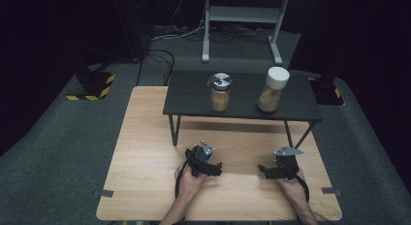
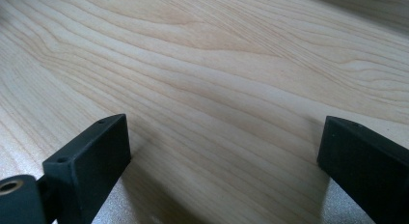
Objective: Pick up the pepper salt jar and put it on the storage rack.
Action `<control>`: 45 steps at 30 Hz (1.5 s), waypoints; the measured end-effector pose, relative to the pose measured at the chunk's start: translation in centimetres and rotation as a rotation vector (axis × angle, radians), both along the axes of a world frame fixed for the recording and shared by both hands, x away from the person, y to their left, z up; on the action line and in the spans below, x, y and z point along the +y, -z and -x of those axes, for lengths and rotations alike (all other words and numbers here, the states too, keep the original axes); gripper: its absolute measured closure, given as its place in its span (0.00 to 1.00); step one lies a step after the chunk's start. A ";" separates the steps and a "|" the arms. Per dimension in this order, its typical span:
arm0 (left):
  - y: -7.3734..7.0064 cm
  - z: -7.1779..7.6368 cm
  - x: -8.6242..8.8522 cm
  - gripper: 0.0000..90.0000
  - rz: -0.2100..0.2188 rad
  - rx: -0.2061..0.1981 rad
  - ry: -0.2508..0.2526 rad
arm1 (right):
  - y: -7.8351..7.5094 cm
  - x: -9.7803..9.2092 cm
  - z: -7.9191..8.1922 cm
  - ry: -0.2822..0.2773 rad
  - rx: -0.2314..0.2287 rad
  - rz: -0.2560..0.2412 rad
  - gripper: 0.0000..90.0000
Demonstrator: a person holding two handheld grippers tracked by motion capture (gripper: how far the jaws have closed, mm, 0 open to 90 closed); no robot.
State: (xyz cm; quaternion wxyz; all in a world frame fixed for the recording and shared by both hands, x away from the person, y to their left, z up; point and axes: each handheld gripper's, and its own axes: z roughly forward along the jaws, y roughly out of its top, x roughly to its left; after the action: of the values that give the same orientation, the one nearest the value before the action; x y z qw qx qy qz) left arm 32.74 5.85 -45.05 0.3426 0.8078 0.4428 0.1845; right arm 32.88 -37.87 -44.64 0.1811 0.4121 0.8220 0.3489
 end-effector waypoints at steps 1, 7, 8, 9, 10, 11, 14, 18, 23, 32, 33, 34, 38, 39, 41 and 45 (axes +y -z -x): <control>0.0 0.0 0.0 0.00 0.000 0.000 0.000 | 0.0 0.0 0.0 0.000 0.000 0.000 0.04; 0.0 0.0 0.0 0.00 0.000 0.000 0.000 | 0.0 0.0 0.1 -0.002 -0.004 -0.001 0.06; 0.0 0.0 0.0 0.00 0.000 0.000 0.000 | 0.0 -0.1 0.1 -0.004 -0.005 -0.002 0.06; 0.0 0.0 0.0 0.00 0.000 0.000 0.000 | 0.0 -0.1 0.1 -0.005 -0.005 -0.002 0.07; 0.0 0.0 0.0 0.00 0.000 0.000 0.000 | 0.0 -0.1 0.1 -0.005 -0.005 -0.003 0.07; 0.0 0.0 0.0 0.00 0.000 0.000 0.000 | 0.0 -0.1 0.1 -0.004 -0.005 -0.003 0.07; 0.0 0.0 0.0 0.00 0.000 0.000 0.000 | 0.0 -0.1 0.1 -0.004 -0.005 -0.006 0.07; 0.0 0.0 0.0 0.00 0.000 0.000 -0.002 | 0.1 -0.2 0.1 -0.009 -0.008 -0.006 0.09; 0.0 0.1 0.0 0.00 -0.002 0.000 -0.002 | 0.1 -0.2 0.1 -0.009 -0.008 -0.006 0.09; 0.0 0.1 -0.1 0.00 -0.003 0.002 -0.002 | 0.1 -0.2 0.1 -0.011 -0.009 -0.005 0.08; 0.0 0.1 -0.1 0.00 -0.002 0.002 -0.002 | 0.1 -0.2 0.1 -0.011 -0.008 -0.005 0.08; 0.0 0.1 -0.1 0.00 -0.002 0.002 -0.002 | 0.1 -0.2 0.1 -0.010 -0.008 -0.006 0.08; 0.0 0.1 -0.1 0.00 -0.002 0.001 -0.002 | 0.0 -0.1 0.1 -0.013 -0.006 -0.003 0.07; 0.0 0.1 -0.1 0.00 -0.002 0.001 -0.002 | 0.0 -0.1 0.1 -0.014 -0.006 -0.003 0.07; 0.0 0.1 -0.1 0.00 -0.001 0.001 -0.002 | 0.0 -0.1 0.1 -0.015 -0.006 -0.002 0.07; -0.1 0.1 -0.2 0.00 -0.005 0.001 -0.006 | 0.0 -0.1 0.1 -0.015 -0.006 -0.002 0.07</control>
State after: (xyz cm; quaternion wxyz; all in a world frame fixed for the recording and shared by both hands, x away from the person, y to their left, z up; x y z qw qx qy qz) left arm 32.64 5.68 -45.00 0.3399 0.8072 0.4452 0.1861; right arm 32.82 -37.98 -44.67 0.1804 0.4052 0.8241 0.3524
